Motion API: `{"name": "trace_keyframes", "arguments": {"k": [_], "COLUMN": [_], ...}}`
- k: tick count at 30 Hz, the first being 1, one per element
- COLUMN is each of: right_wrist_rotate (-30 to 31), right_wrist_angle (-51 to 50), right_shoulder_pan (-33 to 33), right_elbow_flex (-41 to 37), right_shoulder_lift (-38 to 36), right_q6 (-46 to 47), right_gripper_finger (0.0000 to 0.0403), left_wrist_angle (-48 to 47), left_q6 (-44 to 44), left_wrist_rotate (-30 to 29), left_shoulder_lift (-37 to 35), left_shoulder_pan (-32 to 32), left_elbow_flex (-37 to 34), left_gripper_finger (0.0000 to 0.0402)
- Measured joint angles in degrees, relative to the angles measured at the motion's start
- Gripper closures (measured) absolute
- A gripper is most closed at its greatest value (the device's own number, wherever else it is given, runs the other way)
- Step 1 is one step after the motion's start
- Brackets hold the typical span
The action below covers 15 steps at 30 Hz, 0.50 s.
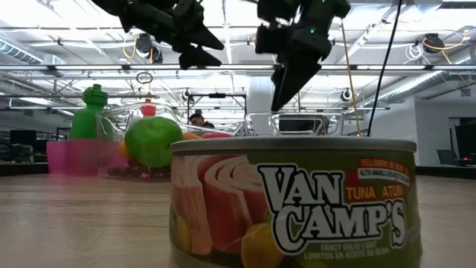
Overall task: Pick & Place Food Item
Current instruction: Put the blue pink tuna can into the right transparent bin
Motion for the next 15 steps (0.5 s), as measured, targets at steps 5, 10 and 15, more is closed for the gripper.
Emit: {"name": "trace_keyframes", "arguments": {"k": [5,10,15], "right_wrist_rotate": [9.5,2.4,-11.4], "right_wrist_angle": [-0.1,-1.3,2.1], "right_shoulder_pan": [3.7,6.1,10.3], "right_elbow_flex": [0.0,-0.2,-4.0], "right_shoulder_lift": [-2.1,-5.0,-6.0], "right_q6": [-1.4,3.4,6.6], "right_gripper_finger": [0.0078,0.0078,0.0078], "left_wrist_angle": [0.4,0.8,0.9], "left_q6": [-3.3,-4.9,-2.9], "left_wrist_rotate": [-4.4,-3.1,-2.8], "left_shoulder_lift": [0.0,-0.2,-1.7], "left_shoulder_pan": [0.0,-0.2,-2.3], "left_elbow_flex": [0.0,0.0,0.4], "left_gripper_finger": [0.0101,0.0101,0.0101]}}
